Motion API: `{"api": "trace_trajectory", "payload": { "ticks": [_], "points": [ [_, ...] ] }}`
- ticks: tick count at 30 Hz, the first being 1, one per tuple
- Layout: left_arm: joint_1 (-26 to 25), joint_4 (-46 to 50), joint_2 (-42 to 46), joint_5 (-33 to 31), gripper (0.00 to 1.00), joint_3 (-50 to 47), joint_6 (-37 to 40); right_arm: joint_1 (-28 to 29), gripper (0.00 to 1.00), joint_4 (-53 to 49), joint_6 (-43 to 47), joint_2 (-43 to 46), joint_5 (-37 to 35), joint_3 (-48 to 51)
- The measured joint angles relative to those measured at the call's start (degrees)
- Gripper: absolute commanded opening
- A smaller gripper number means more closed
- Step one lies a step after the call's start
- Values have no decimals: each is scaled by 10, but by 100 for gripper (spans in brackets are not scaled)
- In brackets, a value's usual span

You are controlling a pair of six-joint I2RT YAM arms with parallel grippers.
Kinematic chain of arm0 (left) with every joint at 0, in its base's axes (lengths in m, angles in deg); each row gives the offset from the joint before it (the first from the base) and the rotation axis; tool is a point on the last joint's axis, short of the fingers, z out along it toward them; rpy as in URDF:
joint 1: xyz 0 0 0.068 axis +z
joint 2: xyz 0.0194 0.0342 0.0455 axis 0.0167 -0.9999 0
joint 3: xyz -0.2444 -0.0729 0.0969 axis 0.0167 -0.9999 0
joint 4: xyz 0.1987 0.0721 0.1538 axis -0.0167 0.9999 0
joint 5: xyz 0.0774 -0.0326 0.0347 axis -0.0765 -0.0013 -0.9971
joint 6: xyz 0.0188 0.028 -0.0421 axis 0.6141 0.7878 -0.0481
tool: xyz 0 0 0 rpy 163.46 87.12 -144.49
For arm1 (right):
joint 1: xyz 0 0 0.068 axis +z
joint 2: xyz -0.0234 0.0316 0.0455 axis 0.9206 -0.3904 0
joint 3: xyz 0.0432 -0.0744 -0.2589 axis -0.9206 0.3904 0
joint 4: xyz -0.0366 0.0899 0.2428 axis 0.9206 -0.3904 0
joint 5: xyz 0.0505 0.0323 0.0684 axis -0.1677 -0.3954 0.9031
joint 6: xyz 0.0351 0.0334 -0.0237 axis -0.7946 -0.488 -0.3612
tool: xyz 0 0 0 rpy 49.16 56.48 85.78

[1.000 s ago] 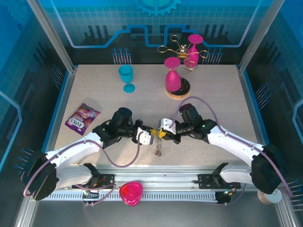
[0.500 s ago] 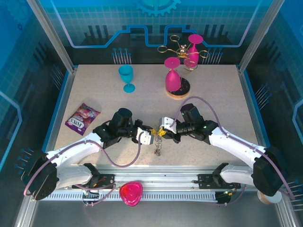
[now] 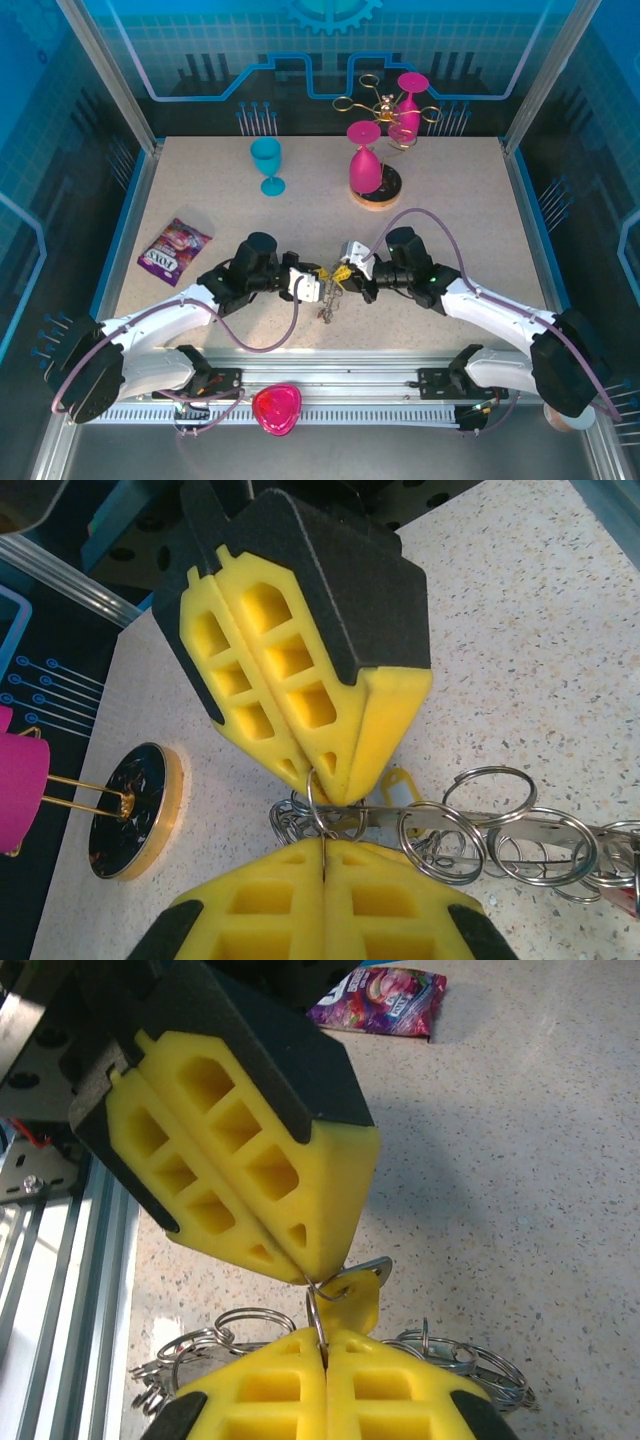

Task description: Put the keys on the keyring

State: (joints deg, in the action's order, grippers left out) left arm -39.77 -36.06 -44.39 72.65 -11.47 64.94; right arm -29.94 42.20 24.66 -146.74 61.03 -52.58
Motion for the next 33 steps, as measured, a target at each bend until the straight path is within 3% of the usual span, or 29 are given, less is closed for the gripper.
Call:
{"api": "trace_trajectory", "payload": {
  "ticks": [10,33],
  "points": [
    [0,-35,0,-14,0,-13,-14,-2,0,52,-67,10,-18,16],
    [1,-118,-16,-48,0,-30,-130,3,0,116,-136,4,-83,29]
  ]
}}
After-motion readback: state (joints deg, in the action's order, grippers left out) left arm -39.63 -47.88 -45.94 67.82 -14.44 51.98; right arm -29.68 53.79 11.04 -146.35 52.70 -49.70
